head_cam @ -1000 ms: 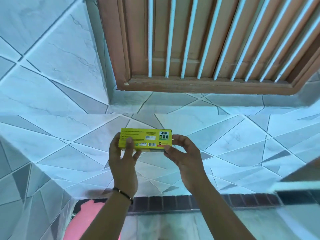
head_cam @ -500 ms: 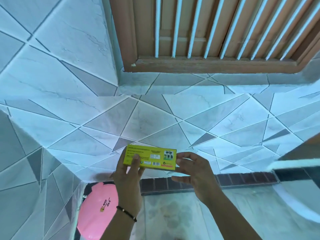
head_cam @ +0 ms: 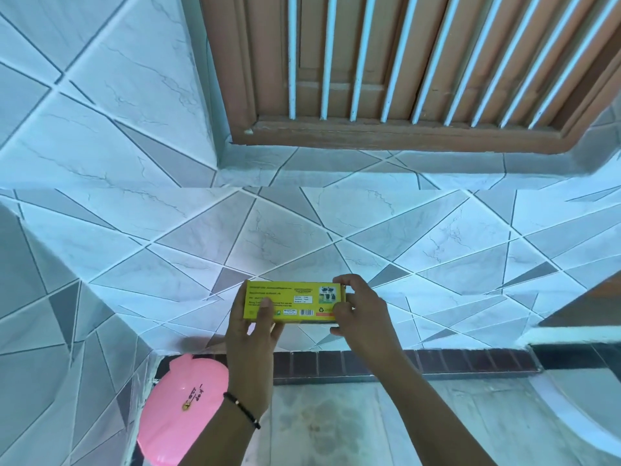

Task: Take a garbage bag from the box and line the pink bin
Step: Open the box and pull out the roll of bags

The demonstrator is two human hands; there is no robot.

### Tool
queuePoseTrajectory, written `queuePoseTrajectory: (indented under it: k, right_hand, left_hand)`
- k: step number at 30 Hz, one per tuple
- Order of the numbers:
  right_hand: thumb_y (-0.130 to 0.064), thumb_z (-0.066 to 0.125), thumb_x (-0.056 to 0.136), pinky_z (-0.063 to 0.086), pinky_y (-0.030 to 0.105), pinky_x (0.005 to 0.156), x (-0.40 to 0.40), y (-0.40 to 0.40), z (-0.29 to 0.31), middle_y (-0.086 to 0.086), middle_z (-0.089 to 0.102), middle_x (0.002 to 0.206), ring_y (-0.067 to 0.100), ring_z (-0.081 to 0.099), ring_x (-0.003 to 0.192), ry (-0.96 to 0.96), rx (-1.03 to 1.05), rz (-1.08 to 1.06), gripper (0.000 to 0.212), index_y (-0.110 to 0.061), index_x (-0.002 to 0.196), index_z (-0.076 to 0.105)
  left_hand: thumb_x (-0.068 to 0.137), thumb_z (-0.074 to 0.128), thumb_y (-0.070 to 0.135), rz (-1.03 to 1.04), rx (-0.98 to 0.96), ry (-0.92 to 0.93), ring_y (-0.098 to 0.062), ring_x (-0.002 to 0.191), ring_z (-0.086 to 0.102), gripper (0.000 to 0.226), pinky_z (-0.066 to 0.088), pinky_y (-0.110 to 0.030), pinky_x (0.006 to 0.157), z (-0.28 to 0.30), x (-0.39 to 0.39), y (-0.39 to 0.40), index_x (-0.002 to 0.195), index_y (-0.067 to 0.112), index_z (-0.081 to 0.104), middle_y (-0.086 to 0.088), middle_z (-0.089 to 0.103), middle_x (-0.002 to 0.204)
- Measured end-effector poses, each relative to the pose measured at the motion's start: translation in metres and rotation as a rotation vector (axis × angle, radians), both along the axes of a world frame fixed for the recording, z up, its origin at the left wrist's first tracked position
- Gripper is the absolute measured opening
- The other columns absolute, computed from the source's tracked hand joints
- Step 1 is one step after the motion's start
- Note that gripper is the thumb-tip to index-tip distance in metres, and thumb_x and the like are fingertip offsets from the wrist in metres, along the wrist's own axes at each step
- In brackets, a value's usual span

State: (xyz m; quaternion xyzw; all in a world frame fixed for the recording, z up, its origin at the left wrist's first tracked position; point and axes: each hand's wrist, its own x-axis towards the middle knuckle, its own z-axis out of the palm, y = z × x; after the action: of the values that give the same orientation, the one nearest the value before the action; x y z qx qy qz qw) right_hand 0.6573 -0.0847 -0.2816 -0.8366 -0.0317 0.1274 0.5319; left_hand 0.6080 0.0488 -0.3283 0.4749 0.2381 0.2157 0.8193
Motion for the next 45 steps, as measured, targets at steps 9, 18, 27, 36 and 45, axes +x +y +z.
queuePoseTrajectory:
  k: [9,18,27,36,45]
  right_hand:
    - [0.005,0.039,0.084,0.058,0.049,0.068,0.008,-0.009,0.019,0.002,0.061,0.083,0.029,0.063,0.073,-0.189,-0.027,-0.099,0.028,-0.013,0.099,0.055]
    - [0.012,0.042,0.076,0.043,0.04,0.099,0.022,-0.012,0.011,0.008,0.047,0.139,0.029,0.045,0.122,-0.777,-0.456,0.052,0.057,-0.009,0.128,0.05]
    - [0.001,0.045,0.088,0.037,0.027,0.093,0.016,-0.008,0.003,0.007,0.058,0.119,0.023,0.045,0.114,-0.693,-0.253,0.194,0.036,-0.014,0.119,0.054]
    - [-0.003,0.048,0.083,0.043,0.032,0.079,0.018,-0.015,0.004,0.004,0.059,0.105,0.018,0.042,0.097,-0.842,-0.347,0.093,0.028,-0.017,0.106,0.056]
    - [-0.003,0.053,0.084,0.049,0.034,0.071,0.016,-0.02,0.008,0.007,0.069,0.079,0.028,0.058,0.08,-0.698,-0.35,0.027,0.02,-0.01,0.081,0.072]
  left_hand:
    - [0.092,0.049,0.017,-0.022,-0.053,-0.028,-0.025,0.077,0.062,0.031,0.056,-0.041,0.081,0.022,0.015,0.007,0.123,0.013,0.052,-0.001,0.069,0.081]
    - [0.093,0.05,0.019,0.032,-0.047,-0.031,-0.031,0.082,0.056,0.027,0.049,-0.049,0.091,0.038,0.028,0.012,0.118,0.011,0.055,-0.011,0.06,0.081]
    - [0.093,0.05,0.019,0.1,-0.047,-0.041,-0.029,0.089,0.058,0.031,0.052,-0.041,0.084,0.047,0.037,0.014,0.124,0.016,0.052,-0.012,0.06,0.098]
    - [0.093,0.05,0.021,0.079,-0.012,-0.048,-0.031,0.091,0.058,0.032,0.052,-0.043,0.084,0.049,0.031,0.016,0.124,0.012,0.053,-0.01,0.061,0.089]
    - [0.091,0.052,0.018,-0.029,0.147,-0.082,-0.026,0.092,0.058,0.034,0.054,-0.04,0.084,0.059,0.032,0.007,0.125,0.019,0.053,-0.011,0.06,0.104]
